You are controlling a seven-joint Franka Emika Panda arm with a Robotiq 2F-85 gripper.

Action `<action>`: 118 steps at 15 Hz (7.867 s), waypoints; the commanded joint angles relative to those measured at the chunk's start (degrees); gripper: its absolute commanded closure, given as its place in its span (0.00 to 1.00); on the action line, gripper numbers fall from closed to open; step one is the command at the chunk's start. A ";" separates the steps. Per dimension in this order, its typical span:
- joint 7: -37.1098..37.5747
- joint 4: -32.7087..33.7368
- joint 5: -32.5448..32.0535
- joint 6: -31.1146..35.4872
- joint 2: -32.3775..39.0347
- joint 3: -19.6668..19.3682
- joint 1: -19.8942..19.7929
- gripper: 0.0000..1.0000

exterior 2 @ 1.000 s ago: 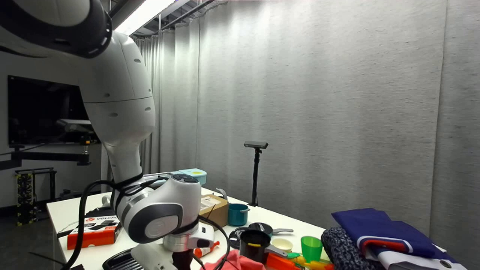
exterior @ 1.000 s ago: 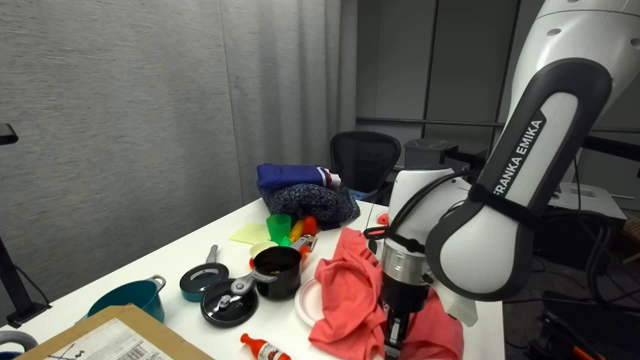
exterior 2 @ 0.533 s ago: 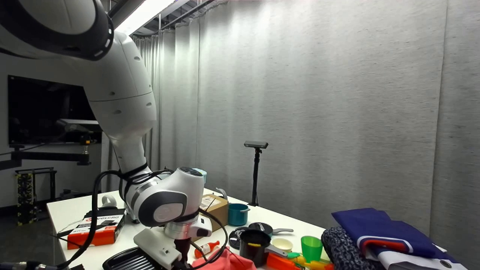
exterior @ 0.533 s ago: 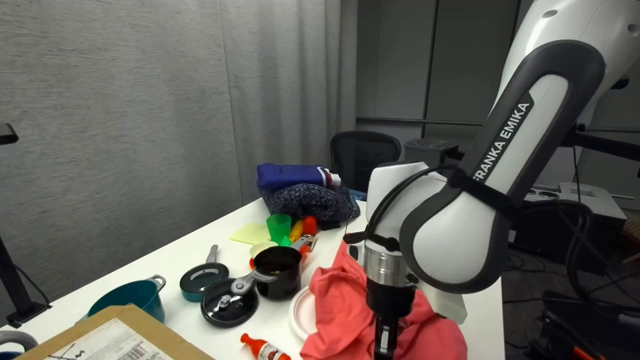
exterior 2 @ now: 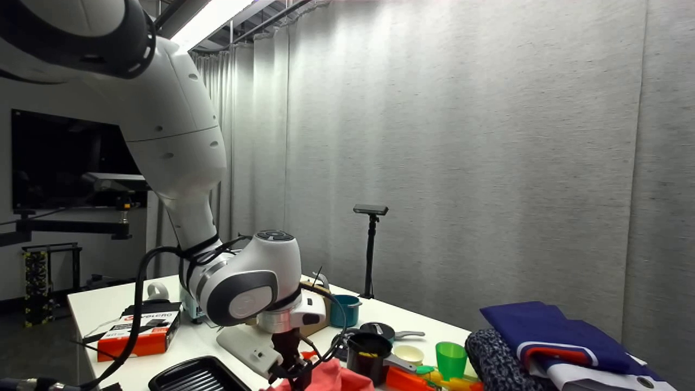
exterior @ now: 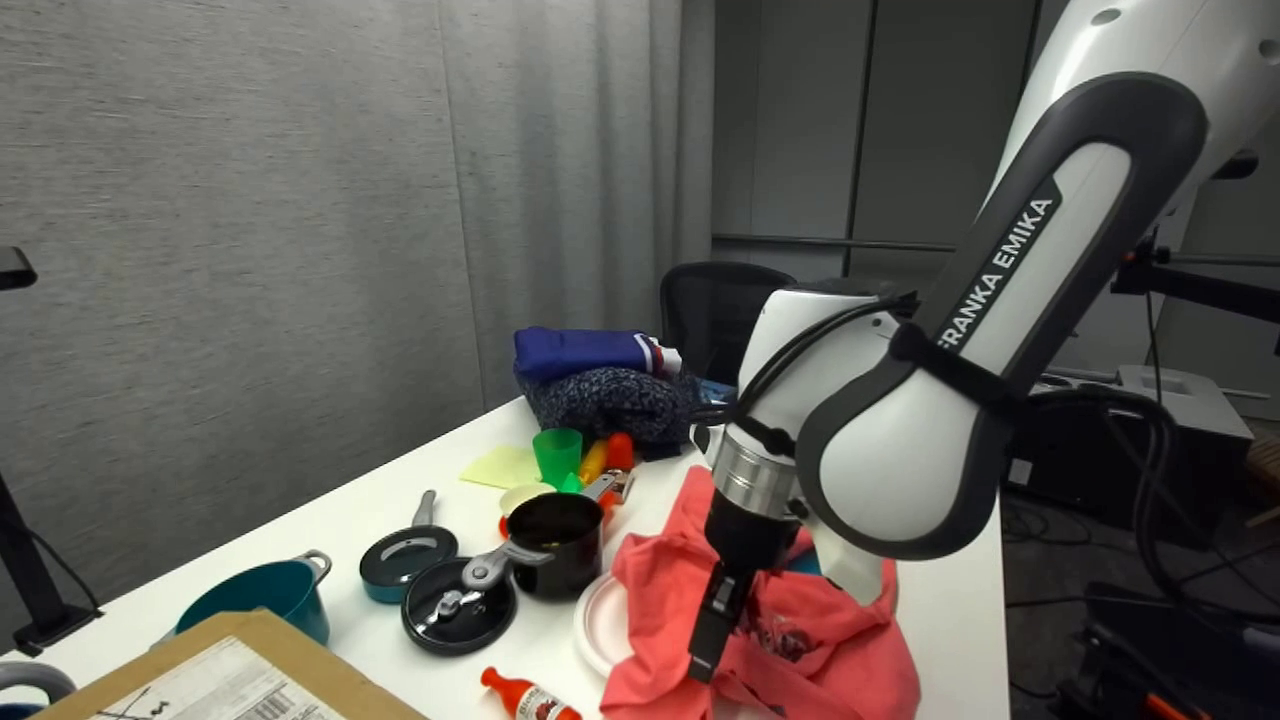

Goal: Move the pink shirt to the left

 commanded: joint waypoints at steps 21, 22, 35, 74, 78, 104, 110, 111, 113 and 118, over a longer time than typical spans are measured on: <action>2.50 2.19 4.22 5.44 1.72 -3.11 -4.54 0.98; 2.95 2.49 3.50 5.74 2.63 -2.60 -4.62 1.00; 5.78 7.68 -3.08 11.50 8.94 2.74 1.01 1.00; 19.65 3.04 -9.80 6.44 8.13 -17.18 13.29 1.00; 18.14 6.27 -8.10 5.81 10.27 -10.08 8.51 1.00; 16.73 7.22 -8.54 7.39 10.30 -13.76 7.42 0.66; 15.25 2.79 -7.91 7.67 4.57 -15.70 1.85 0.20; 15.03 2.39 -7.68 7.95 3.88 -15.53 0.68 0.13; 14.88 1.76 -7.81 7.58 2.45 -16.31 -0.59 0.00; 16.86 1.51 -9.86 5.32 3.00 -24.73 1.45 0.25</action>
